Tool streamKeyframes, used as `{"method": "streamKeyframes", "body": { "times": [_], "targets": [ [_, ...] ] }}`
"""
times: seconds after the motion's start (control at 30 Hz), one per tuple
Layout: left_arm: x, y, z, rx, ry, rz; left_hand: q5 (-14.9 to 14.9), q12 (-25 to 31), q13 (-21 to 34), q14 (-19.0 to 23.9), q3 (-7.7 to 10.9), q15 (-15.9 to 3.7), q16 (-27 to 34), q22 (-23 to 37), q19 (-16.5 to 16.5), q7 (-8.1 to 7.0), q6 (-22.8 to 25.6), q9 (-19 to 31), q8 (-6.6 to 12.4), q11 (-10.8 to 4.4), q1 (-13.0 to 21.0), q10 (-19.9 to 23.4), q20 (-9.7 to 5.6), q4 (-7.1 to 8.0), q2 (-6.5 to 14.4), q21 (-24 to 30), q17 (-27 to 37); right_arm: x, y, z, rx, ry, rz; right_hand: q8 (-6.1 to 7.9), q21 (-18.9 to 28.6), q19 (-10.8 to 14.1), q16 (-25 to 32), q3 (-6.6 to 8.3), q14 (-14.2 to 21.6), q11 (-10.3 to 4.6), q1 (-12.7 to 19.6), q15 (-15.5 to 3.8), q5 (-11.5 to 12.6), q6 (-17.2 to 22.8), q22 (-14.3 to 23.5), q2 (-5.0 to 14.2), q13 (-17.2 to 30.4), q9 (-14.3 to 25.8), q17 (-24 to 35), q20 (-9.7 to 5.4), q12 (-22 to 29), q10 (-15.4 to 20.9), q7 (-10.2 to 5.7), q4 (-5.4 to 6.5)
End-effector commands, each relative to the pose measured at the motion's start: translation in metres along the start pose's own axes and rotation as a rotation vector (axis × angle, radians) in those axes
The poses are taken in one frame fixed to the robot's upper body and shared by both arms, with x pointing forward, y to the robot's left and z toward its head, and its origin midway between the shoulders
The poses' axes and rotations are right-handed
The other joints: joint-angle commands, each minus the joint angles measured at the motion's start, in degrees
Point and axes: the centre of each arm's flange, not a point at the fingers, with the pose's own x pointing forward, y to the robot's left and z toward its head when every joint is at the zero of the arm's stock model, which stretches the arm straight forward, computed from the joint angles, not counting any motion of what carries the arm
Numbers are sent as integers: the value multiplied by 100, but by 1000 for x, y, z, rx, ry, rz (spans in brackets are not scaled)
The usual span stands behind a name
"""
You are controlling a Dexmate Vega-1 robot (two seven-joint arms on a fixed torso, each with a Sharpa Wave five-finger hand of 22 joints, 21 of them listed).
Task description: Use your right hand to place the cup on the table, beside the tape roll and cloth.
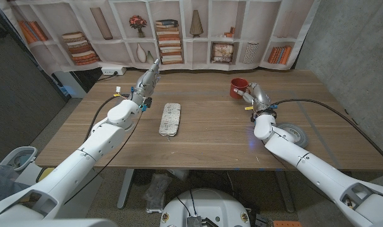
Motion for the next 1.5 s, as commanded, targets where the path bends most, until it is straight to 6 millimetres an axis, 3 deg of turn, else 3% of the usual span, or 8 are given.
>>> {"method": "streamKeyframes", "body": {
  "times": [0.03,0.73,1.5],
  "targets": [
    [-4,0,3,6,-4,7,48,-4,20,-193,-16,11,-12,10,-502,10,38,31,21,33,14,-5,-27,0,63,-10,12,-4,-10,0,17,-16,1,63,11,54,0,72,28,-20,371,-11,-6,556,34,385,29,319,8,26,-9,55,-527,5],
    [-5,-5,4,7,-4,-3,48,-2,20,-180,-31,-16,-10,11,-484,2,40,31,16,8,26,4,-34,-6,81,-43,11,-19,-24,0,27,-51,4,68,7,65,-5,99,41,-53,416,-25,-80,571,35,406,29,371,7,26,-27,68,-551,8],
    [-2,-12,1,2,0,-9,46,-2,19,-176,-43,-10,-12,12,-469,-10,39,31,12,-1,38,9,-28,-12,101,-73,11,-23,-32,-1,117,-105,90,71,-4,57,-17,160,31,-82,525,-87,-143,582,34,450,30,427,3,26,-52,66,-600,-16]
  ]
}}
